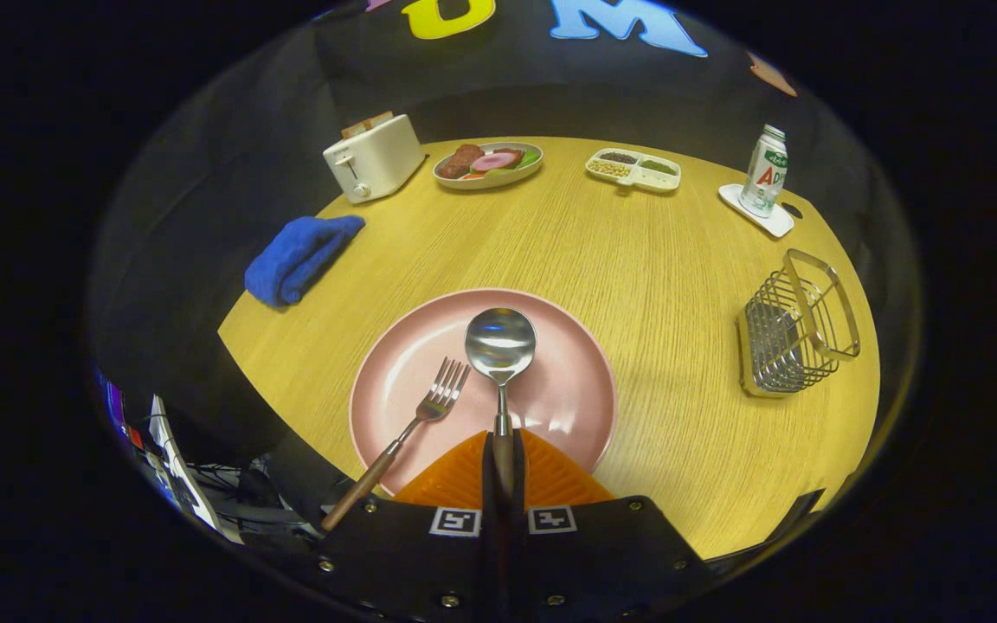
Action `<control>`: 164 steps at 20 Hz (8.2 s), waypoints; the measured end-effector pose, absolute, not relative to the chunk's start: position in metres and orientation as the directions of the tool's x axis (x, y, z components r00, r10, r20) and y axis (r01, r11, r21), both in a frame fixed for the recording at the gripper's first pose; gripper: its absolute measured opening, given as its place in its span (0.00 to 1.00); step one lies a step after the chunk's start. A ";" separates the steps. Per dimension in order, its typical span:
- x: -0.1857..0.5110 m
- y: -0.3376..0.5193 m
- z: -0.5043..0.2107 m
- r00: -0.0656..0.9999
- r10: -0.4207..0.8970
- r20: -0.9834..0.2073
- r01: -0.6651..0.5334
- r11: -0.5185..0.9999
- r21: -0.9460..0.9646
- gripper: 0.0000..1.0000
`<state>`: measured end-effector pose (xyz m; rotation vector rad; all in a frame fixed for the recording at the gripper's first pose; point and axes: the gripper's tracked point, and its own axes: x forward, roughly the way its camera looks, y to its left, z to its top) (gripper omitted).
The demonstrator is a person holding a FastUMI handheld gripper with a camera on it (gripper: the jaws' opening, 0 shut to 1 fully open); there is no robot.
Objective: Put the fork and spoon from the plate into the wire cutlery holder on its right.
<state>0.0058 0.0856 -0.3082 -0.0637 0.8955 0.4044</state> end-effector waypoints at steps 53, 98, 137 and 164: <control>0.083 -0.117 -0.247 0.658 0.036 -0.752 0.102 0.985 0.136 0.14; 0.043 0.093 -0.254 0.619 0.317 -0.718 -0.285 0.943 0.171 0.16; -0.016 0.173 -0.364 0.315 0.254 -0.914 -0.148 0.965 0.217 0.34; 0.052 0.093 -0.264 0.552 0.308 -0.775 -0.096 0.947 0.308 0.03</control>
